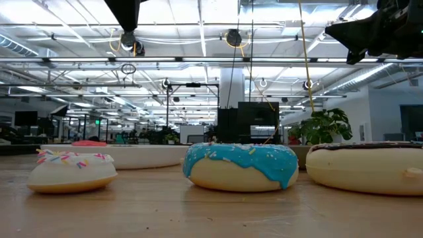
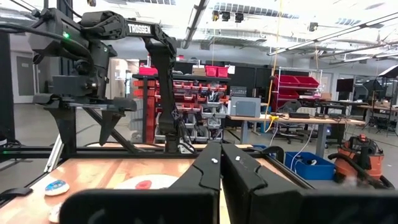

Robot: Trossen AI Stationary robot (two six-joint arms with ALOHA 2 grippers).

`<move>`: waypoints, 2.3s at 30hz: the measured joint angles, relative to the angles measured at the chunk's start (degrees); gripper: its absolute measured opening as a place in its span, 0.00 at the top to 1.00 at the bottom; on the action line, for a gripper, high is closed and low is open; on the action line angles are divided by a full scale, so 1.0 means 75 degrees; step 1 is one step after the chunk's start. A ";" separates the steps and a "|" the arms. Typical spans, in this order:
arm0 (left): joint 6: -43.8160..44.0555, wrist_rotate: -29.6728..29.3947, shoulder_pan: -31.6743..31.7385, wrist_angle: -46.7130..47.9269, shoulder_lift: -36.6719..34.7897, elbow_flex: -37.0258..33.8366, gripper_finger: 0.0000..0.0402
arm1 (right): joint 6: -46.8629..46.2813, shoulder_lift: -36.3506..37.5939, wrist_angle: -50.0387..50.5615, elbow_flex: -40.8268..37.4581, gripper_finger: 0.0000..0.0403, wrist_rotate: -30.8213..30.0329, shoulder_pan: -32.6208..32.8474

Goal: Pick & Place donuts
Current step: Put the small white donut on the white plate

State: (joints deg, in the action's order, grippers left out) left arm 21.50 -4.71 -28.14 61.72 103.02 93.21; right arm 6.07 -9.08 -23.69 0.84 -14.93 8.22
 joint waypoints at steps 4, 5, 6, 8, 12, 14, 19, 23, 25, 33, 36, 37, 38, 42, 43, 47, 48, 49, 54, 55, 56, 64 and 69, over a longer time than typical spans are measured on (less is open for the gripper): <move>0.0036 -0.0113 -0.0008 -0.0215 0.0121 0.0000 0.16 | 0.0000 0.0000 0.0043 0.0000 1.00 -0.0001 0.0001; 0.0011 -0.0070 -0.0009 -0.0296 0.0231 0.0000 0.16 | 0.0000 0.0000 0.0042 0.0000 1.00 -0.0001 0.0001; -0.0002 0.0014 -0.0007 -0.0359 0.0360 0.0000 0.16 | 0.0000 0.0000 0.0040 0.0000 1.00 -0.0001 -0.0002; -0.0099 0.0208 -0.0023 -0.0429 0.0673 0.0000 0.16 | 0.0000 0.0000 0.0039 0.0000 1.00 0.0000 0.0000; -0.0444 0.0945 -0.0067 -0.0441 0.1172 0.0000 0.16 | 0.0013 0.0000 0.0045 0.0000 1.00 -0.0001 0.0001; -0.0771 0.1212 -0.0113 -0.0439 0.1339 0.0000 0.16 | 0.0035 0.0000 0.0048 0.0000 1.00 -0.0001 0.0001; -0.1321 0.0832 -0.0163 -0.0594 0.1640 0.0000 0.16 | 0.0038 0.0000 0.0052 0.0000 1.00 -0.0001 -0.0001; -0.1567 0.0922 -0.0153 -0.0681 0.1840 0.0000 0.16 | 0.0060 0.0000 0.0057 0.0000 1.00 0.0002 -0.0002; -0.1749 0.0961 -0.0151 -0.0705 0.1950 0.0000 0.16 | 0.0076 0.0000 0.0063 0.0000 1.00 0.0000 -0.0002; -0.2452 0.1159 -0.0146 -0.1225 0.2092 0.0000 0.16 | 0.0085 0.0000 0.0063 0.0000 1.00 0.0002 0.0000; -0.2731 0.0984 -0.0128 -0.1276 0.2092 0.0000 0.16 | 0.0073 0.0000 0.0066 0.0000 1.00 0.0002 0.0001; -0.2766 0.0985 -0.0111 -0.1269 0.2092 0.0000 0.16 | 0.0058 0.0000 0.0068 0.0000 1.00 0.0002 0.0001; -0.2778 0.0969 -0.0098 -0.1269 0.2092 0.0000 0.16 | 0.0025 0.0000 0.0079 0.0000 1.00 0.0002 0.0001; -0.2829 0.0904 -0.0086 -0.1325 0.2092 0.0000 0.16 | -0.0100 0.0000 0.0112 0.0000 1.00 0.0002 0.0001; -0.2825 0.0867 -0.0087 -0.1336 0.2092 0.0000 0.16 | -0.0108 0.0000 0.0112 0.0000 1.00 0.0002 0.0001; -0.2796 0.0911 -0.0096 -0.1338 0.2109 0.0000 0.16 | -0.0111 0.0000 0.0115 0.0000 1.00 0.0002 0.0001; -0.2796 0.0981 -0.0096 -0.1344 0.2148 0.0000 0.16 | -0.0113 0.0000 0.0118 0.0000 1.00 0.0002 0.0001; -0.2795 0.1021 -0.0096 -0.1338 0.2190 0.0000 0.16 | -0.0114 0.0000 0.0118 0.0000 1.00 0.0002 0.0001; -0.2848 0.1026 -0.0182 -0.1265 0.2396 -0.0003 0.16 | -0.0114 0.0000 0.0148 0.0000 1.00 0.0003 0.0001; -0.2859 0.1023 -0.0197 -0.1266 0.2401 -0.0006 0.16 | -0.0114 0.0000 0.0156 0.0000 1.00 0.0002 0.0001; -0.2860 0.1018 -0.0204 -0.1276 0.2398 -0.0006 0.16 | -0.0114 0.0003 0.0162 0.0000 1.00 0.0002 0.0001; -0.2820 0.0908 -0.0196 -0.1289 0.2384 -0.0097 0.16 | -0.0114 0.0003 0.0179 0.0000 1.00 0.0002 0.0001; -0.2774 0.0846 -0.0207 -0.1351 0.2384 -0.0376 0.16 | -0.0117 0.0001 0.0181 0.0000 1.00 0.0002 0.0001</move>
State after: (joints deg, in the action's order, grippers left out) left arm 0.70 1.64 -29.69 51.59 120.90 90.39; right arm 5.19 -9.07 -22.34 0.84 -14.92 8.23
